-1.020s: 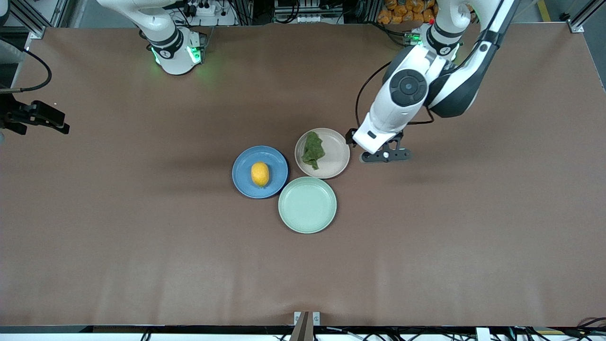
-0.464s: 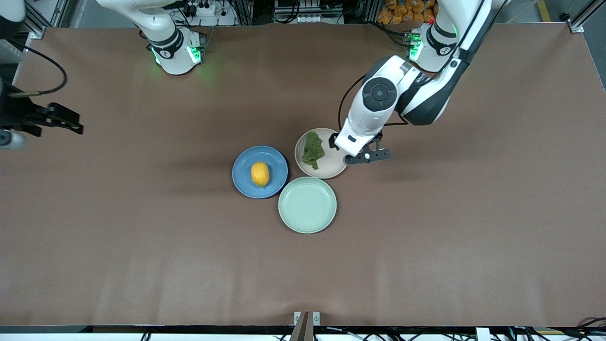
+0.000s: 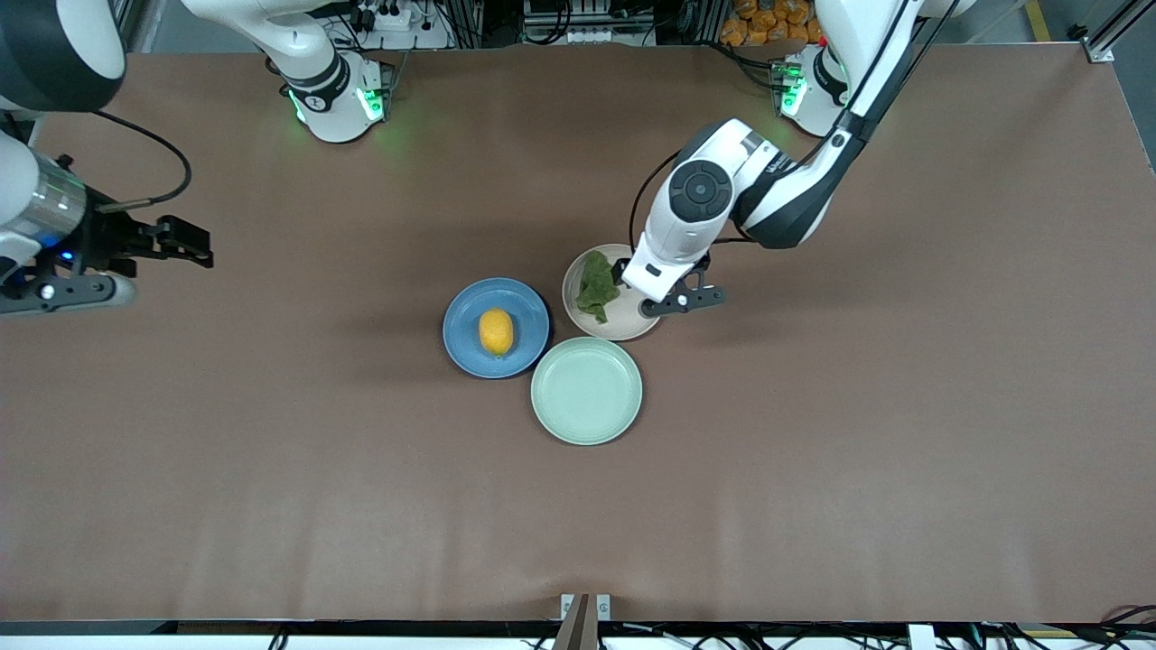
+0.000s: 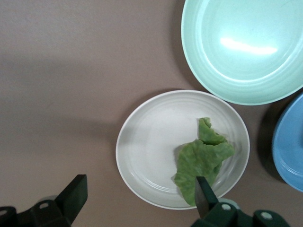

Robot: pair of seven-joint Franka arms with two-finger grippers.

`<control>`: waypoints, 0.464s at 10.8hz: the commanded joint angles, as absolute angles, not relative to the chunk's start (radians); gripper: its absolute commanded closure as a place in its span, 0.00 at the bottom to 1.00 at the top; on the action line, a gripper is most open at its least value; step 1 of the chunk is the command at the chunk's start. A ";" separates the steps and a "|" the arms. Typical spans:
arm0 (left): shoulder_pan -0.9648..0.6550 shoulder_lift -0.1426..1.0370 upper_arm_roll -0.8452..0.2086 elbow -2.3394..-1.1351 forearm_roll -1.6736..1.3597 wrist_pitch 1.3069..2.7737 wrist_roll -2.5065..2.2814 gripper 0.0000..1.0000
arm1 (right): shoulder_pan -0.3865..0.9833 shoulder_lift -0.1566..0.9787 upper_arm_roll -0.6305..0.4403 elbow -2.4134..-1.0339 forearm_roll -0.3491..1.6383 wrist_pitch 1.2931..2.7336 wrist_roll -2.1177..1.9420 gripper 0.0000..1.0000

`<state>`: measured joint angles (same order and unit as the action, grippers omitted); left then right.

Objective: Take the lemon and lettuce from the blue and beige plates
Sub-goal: 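Lower the left gripper onto the lettuce while the right gripper reaches the lemon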

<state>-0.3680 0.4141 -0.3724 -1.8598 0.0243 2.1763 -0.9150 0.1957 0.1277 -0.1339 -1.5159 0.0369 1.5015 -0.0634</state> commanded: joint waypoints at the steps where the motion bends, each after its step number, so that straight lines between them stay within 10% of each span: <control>1: -0.396 0.474 -0.368 -1.830 0.086 2.216 -1.006 0.00 | 0.196 0.158 -0.137 -1.502 0.101 1.508 -0.029 0.00; 5: -0.434 0.526 -0.370 -1.830 0.144 2.241 -1.095 0.00 | 0.216 0.187 -0.137 -1.505 0.101 1.534 -0.003 0.00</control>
